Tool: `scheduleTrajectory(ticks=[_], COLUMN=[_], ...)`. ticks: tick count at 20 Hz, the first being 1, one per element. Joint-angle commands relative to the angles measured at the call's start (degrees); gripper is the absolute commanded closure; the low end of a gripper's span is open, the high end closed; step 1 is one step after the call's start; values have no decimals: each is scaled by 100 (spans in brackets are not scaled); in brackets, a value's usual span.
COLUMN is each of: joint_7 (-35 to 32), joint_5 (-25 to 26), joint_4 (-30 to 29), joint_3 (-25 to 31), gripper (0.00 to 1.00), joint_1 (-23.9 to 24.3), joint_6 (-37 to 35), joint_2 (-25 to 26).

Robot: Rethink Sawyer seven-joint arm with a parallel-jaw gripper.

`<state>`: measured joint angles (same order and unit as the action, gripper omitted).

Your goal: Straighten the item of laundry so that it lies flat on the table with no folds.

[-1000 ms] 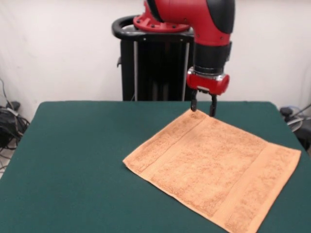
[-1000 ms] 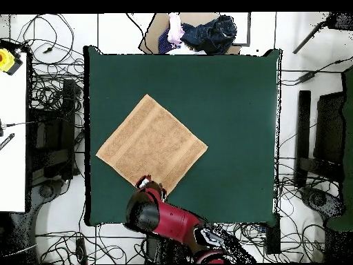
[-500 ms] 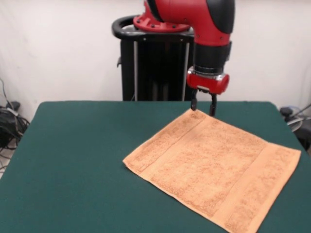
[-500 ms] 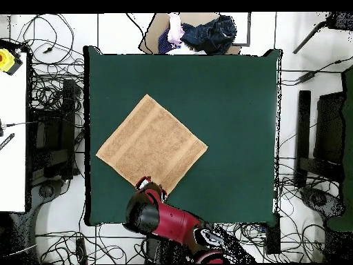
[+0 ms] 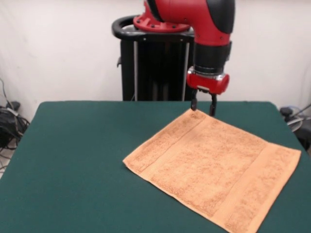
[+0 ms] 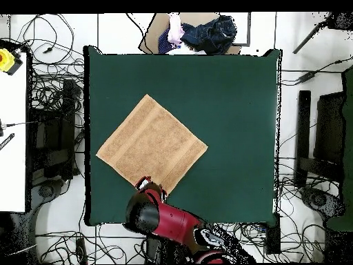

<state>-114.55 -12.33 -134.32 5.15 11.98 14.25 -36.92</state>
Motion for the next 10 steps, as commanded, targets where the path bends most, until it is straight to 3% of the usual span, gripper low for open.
scheduleTrajectory(ticks=[1, 6, 10], joint_7=[-1371, -1109, -939], joint_5=[-245, -407, -375], joint_4=[95, 186, 345], joint_3=[232, -105, -192], gripper=[0, 0, 0], joint_1=[-174, -345, -340], joint_6=[-70, -526, -709], joint_2=[-108, -559, -585])
